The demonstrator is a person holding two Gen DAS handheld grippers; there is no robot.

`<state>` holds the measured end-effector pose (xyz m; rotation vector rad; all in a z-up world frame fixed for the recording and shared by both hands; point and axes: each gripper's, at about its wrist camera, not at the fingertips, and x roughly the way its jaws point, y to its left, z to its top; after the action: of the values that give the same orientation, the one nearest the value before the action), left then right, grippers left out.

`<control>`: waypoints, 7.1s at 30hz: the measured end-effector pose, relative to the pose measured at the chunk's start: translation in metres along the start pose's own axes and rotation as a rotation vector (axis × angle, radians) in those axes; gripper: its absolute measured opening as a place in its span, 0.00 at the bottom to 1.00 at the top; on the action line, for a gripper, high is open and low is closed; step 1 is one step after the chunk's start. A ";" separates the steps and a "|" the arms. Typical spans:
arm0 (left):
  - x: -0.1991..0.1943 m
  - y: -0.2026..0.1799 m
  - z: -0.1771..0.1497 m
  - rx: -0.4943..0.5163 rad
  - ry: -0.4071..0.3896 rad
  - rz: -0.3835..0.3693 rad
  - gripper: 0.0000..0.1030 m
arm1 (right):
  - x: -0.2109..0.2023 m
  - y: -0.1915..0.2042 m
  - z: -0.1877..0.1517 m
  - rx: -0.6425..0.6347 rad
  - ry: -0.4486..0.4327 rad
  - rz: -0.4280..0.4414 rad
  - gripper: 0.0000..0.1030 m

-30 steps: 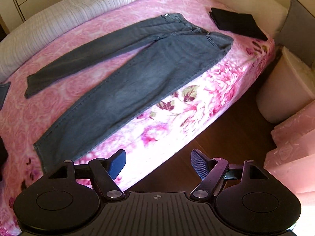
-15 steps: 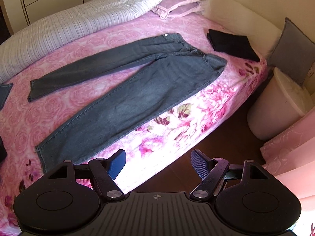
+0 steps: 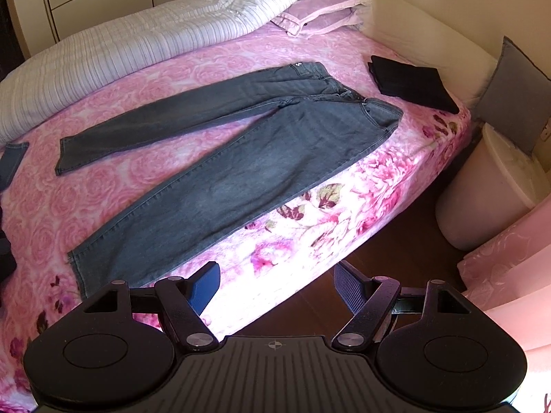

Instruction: Fold clothes

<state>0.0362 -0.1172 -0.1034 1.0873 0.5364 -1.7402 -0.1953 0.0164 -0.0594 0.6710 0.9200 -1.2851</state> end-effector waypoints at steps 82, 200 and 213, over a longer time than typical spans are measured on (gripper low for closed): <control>0.323 -0.240 0.013 0.339 0.234 0.651 0.41 | 0.452 -0.311 0.093 -1.688 -0.551 0.237 0.71; 0.335 0.151 0.050 0.699 0.111 0.548 0.05 | 0.438 -0.024 0.291 -0.975 -0.080 0.350 0.55; 0.322 0.218 0.042 0.322 0.254 0.350 0.31 | 0.450 0.001 0.309 -0.869 -0.020 0.403 0.55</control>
<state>0.1748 -0.4033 -0.3315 1.5428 0.2005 -1.4170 -0.1204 -0.4700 -0.2959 0.1328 1.1361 -0.4459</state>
